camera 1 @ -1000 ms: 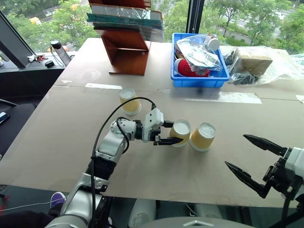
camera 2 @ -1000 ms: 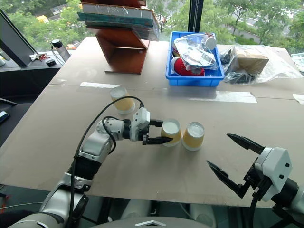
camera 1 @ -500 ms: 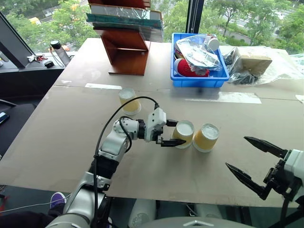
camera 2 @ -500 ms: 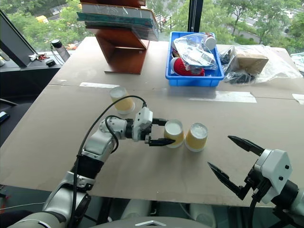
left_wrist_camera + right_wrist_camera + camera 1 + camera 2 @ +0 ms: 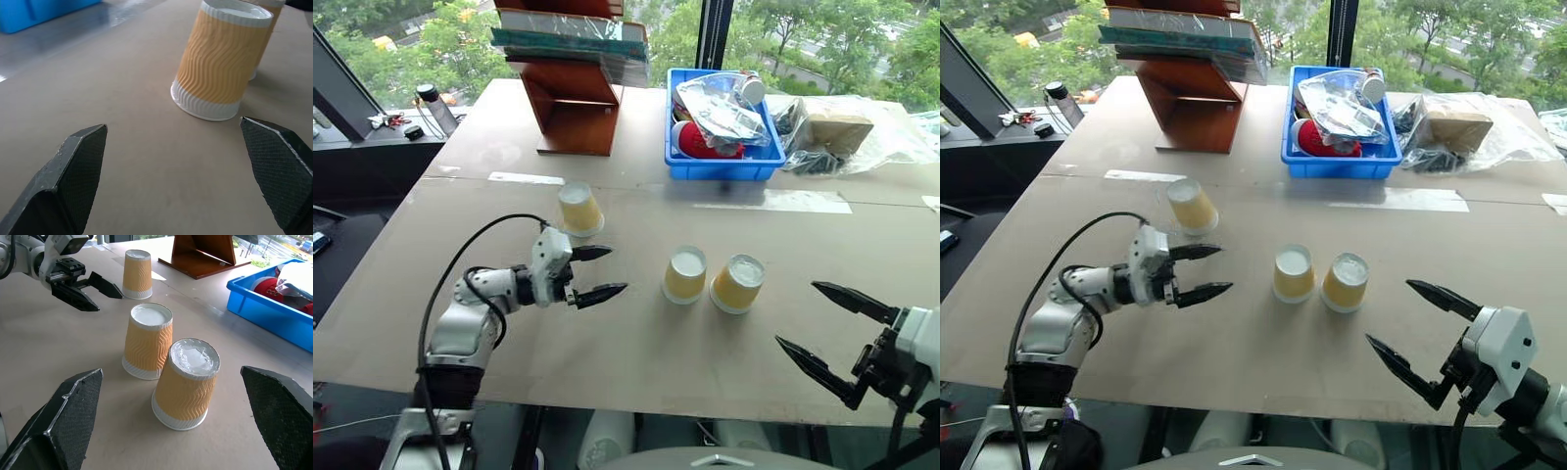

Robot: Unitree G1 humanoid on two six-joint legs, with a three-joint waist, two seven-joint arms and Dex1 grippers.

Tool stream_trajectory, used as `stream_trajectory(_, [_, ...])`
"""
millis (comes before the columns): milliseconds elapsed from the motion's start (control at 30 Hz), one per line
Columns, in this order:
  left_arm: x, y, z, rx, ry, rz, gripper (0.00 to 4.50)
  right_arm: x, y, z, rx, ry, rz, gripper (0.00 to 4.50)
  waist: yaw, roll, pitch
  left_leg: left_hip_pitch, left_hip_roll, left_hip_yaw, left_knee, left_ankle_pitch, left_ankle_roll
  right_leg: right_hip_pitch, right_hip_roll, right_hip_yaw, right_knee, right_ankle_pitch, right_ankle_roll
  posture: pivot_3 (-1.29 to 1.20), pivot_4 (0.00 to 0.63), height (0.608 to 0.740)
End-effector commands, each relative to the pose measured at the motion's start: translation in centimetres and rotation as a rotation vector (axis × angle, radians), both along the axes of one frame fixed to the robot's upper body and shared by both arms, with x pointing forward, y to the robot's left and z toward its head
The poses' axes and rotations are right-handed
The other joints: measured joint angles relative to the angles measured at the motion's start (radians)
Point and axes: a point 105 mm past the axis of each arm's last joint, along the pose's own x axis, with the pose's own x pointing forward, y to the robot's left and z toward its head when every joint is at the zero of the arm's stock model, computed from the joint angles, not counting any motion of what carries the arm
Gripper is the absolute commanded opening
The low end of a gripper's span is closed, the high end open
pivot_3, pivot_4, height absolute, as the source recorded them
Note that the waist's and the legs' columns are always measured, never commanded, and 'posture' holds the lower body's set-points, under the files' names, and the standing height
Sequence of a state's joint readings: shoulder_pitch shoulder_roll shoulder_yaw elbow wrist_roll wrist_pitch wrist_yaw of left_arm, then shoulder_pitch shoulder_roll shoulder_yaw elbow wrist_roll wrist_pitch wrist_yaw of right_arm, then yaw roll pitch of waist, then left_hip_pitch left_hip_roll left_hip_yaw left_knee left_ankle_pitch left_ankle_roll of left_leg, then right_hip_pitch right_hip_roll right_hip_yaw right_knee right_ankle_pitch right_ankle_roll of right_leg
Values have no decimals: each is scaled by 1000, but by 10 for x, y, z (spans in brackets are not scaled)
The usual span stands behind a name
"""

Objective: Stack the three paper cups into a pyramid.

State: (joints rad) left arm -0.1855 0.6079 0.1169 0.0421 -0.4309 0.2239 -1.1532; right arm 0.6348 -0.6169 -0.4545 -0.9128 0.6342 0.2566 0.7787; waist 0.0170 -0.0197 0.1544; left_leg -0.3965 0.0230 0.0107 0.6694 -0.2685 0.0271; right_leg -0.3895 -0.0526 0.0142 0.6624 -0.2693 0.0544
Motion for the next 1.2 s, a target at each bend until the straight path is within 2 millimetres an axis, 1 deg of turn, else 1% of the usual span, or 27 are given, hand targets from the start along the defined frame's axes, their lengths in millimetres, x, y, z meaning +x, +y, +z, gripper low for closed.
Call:
stream_trajectory(33, [9,23,14,-19,-62,151,4450,1,3,4,-1,-27,28,4500,1,0,0,0,0,0,0,0,0,0,0,0,0,0,0,0,150,740])
stream_trajectory(133, [29,48,14,4,-89,359,4450,4,3,4,1,-30,42,4500,-3,0,0,0,0,0,0,0,0,0,0,0,0,0,0,0,150,740])
stream_trajectory(200, [38,52,17,-1,-98,406,4450,5,3,4,0,-30,48,4500,-2,0,0,0,0,-1,0,0,0,1,0,-1,0,0,0,0,150,740])
stream_trajectory(233, [42,51,19,-3,-100,422,4450,5,2,4,-1,-30,51,4500,-2,0,0,0,-1,-1,0,0,0,1,0,-1,0,0,0,0,150,740])
stream_trajectory(400, [69,37,35,-2,-145,484,4450,7,1,5,-7,-34,55,4500,-3,-1,0,0,-1,-2,1,0,0,2,0,-2,0,0,0,0,150,740])
stream_trajectory(467, [78,26,44,-4,-157,481,4450,5,2,5,-8,-33,51,4500,-4,-1,0,1,-1,-2,0,0,0,2,0,-2,0,0,0,0,150,740])
stream_trajectory(533, [84,21,48,6,-161,487,4450,3,3,5,-8,-32,48,4500,-4,-1,0,1,-1,-3,0,0,0,2,1,-3,0,0,0,0,150,740])
stream_trajectory(700, [93,20,52,26,-179,496,4450,2,3,5,-6,-33,34,4500,-7,-1,0,1,-1,-2,0,0,0,2,1,-2,0,0,0,0,150,740])
stream_trajectory(733, [94,20,52,30,-182,492,4067,2,3,5,-6,-33,31,4500,-7,-1,0,1,-1,-2,0,0,0,2,1,-2,0,0,0,0,150,740])
stream_trajectory(800, [95,21,53,33,-185,488,3715,2,3,5,-5,-34,27,4500,-6,-1,0,1,-1,-2,0,0,0,2,1,-2,0,0,0,0,150,740])
stream_trajectory(833, [95,23,53,40,-187,488,3066,2,3,5,-4,-34,24,4500,-5,-1,0,1,-1,-2,0,0,0,2,1,-2,0,0,0,0,150,740])
stream_trajectory(867, [95,23,52,47,-189,486,2670,2,3,5,-3,-34,22,4500,-4,-1,0,1,-1,-2,0,0,0,2,1,-2,0,0,0,0,150,740])
stream_trajectory(900, [95,24,52,57,-193,477,2473,2,3,5,-3,-34,20,4500,-4,-1,0,1,-1,-2,0,0,0,2,1,-2,0,0,0,0,150,740])
stream_trajectory(1000, [94,23,58,46,-211,443,2473,1,3,4,-1,-33,17,4500,-5,-1,0,1,-1,-2,0,0,0,2,1,-2,0,0,0,0,150,740])
stream_trajectory(1067, [91,15,69,27,-234,360,2473,1,3,4,1,-34,14,4500,-4,-1,0,1,-1,-2,0,0,0,2,1,-2,0,0,0,0,150,740])
stream_trajectory(1100, [89,9,75,8,-232,314,2473,1,3,4,2,-34,13,4500,-4,-2,0,1,-1,-2,0,0,0,2,1,-2,0,0,0,0,150,740])
stream_trajectory(1167, [82,-10,94,-75,-172,179,2473,1,2,4,3,-33,10,4500,-1,-2,0,0,-1,-2,1,0,0,2,1,-2,0,0,0,0,150,740])
stream_trajectory(1200, [74,-23,103,-93,-134,75,2473,1,2,3,3,-32,9,4500,0,-2,0,0,-1,-3,1,0,0,2,1,-4,0,0,0,0,150,740])
